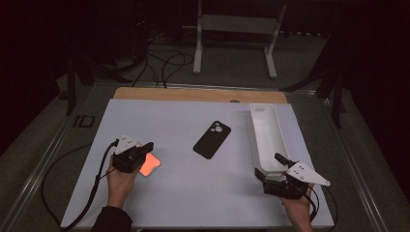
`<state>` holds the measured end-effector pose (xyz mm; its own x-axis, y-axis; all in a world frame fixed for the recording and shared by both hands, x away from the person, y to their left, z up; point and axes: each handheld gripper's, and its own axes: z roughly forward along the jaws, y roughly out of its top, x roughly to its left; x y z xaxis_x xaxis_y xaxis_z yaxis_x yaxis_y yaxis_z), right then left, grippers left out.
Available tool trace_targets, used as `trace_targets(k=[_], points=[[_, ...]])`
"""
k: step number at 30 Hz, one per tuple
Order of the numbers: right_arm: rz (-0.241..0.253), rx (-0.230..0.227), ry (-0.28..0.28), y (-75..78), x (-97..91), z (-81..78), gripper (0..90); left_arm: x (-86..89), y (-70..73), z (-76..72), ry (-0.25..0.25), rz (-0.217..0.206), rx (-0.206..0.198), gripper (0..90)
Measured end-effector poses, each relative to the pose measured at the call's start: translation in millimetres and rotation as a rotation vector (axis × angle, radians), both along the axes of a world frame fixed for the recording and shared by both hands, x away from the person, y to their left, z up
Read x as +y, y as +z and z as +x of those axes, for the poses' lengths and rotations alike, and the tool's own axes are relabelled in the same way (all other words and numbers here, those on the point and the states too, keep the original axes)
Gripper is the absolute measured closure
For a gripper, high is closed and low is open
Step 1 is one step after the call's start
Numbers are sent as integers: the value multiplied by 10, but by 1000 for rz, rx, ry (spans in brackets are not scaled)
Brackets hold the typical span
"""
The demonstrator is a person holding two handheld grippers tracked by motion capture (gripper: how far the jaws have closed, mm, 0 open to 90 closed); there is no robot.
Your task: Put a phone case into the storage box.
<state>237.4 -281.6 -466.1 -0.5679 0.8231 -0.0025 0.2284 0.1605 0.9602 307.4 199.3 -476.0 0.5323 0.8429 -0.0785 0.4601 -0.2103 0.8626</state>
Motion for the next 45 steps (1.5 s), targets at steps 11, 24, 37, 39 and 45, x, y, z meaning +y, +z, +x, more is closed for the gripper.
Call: trace_targets(k=[11, 24, 37, 39, 45], points=[[-9, 2, 4, -11, 13, 4, 93, -113, -120, 144, 2, 64, 48, 896], [-8, 7, 0, -15, 4, 8, 93, -309, -319, 224, -27, 73, 135, 896], [-7, 6, -3, -15, -3, 7, 93, -408, -494, 219, -28, 129, 212, 897], [-6, 6, -2, -15, -3, 5, 93, -402, -492, 191, -19, 121, 221, 897], [-7, 4, -3, -12, -9, 2, 93, -390, -473, 108, -19, 141, 228, 897]])
